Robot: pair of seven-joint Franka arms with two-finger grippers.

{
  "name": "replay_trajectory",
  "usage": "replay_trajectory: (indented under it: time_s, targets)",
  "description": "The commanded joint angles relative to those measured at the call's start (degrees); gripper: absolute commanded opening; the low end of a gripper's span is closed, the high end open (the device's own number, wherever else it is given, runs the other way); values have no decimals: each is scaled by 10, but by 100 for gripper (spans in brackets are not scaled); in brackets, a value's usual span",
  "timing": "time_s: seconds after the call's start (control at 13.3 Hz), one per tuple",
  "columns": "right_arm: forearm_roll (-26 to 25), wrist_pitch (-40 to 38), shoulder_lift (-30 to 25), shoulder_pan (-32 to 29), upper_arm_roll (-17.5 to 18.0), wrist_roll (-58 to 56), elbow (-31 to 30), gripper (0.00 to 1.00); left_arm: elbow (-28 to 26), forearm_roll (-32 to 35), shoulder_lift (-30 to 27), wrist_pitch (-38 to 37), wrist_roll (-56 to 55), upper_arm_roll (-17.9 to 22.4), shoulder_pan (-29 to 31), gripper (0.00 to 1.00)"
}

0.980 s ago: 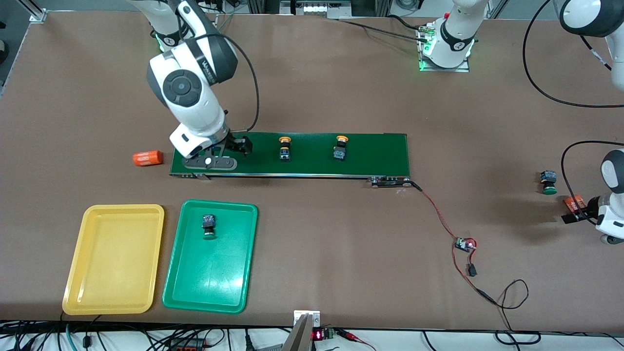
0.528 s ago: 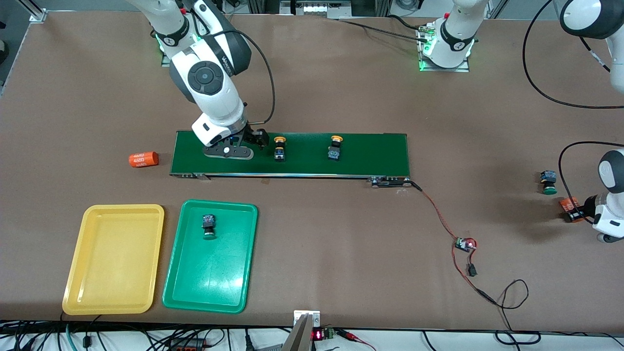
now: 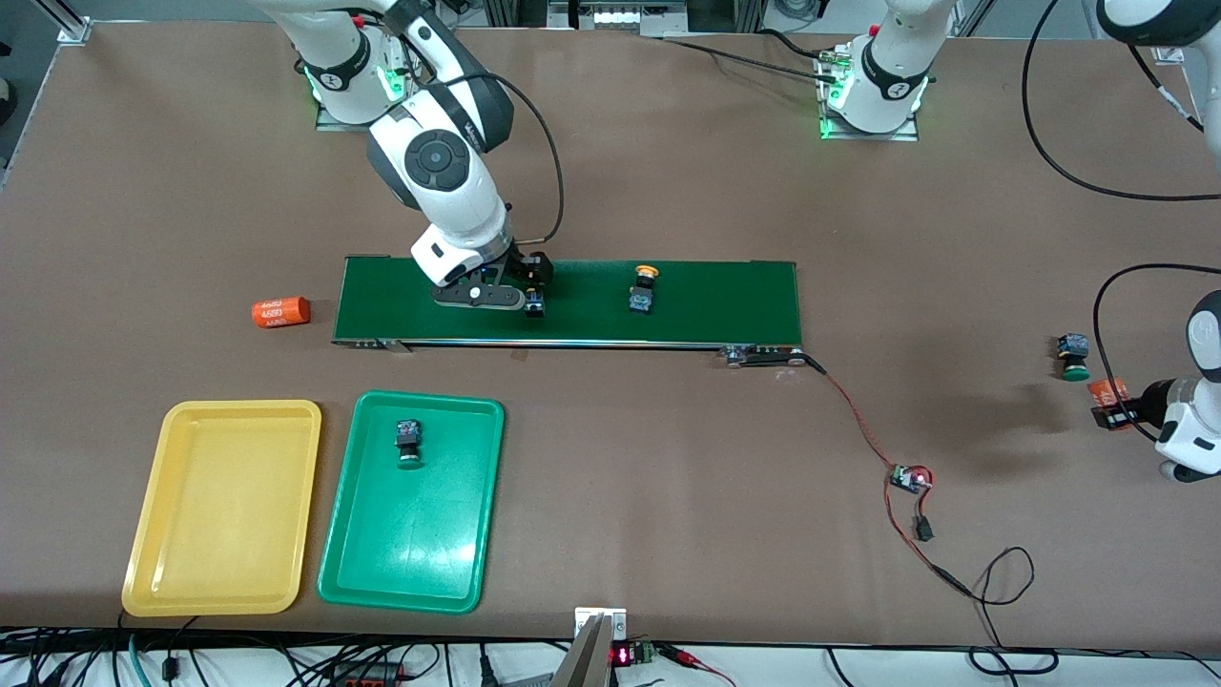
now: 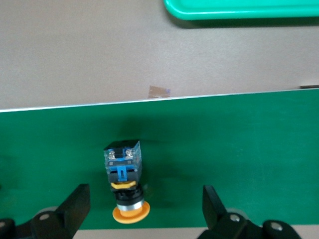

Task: Sort buttons by color to trays
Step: 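Grasp the yellow button with the right gripper while the left gripper carries cylinder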

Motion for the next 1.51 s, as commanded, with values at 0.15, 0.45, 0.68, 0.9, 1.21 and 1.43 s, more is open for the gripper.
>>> replay_trajectory:
  time_s: [0.15, 0.45, 0.68, 0.9, 1.21, 1.43]
  targets:
    - [-26, 33, 28, 0, 3, 19, 0, 100, 12, 6, -27, -144, 20, -148, -4, 14]
    - [-51, 48, 44, -1, 1, 26, 2, 90, -9, -39, -24, -207, 16, -241, -30, 15]
    - [-68, 56, 54, -3, -1, 26, 2, 60, -9, -103, -18, -218, 16, -251, -84, 14]
    - [-68, 57, 56, -6, -5, 25, 3, 33, -29, -102, -15, -216, 47, -251, -157, 13]
    - [-69, 50, 47, -7, -20, 10, 17, 18, -72, -96, -17, -169, 225, -253, -186, 9]
    - [-68, -22, 21, -23, -37, -46, 60, 18, -131, -93, -20, -96, 368, -266, -187, 7]
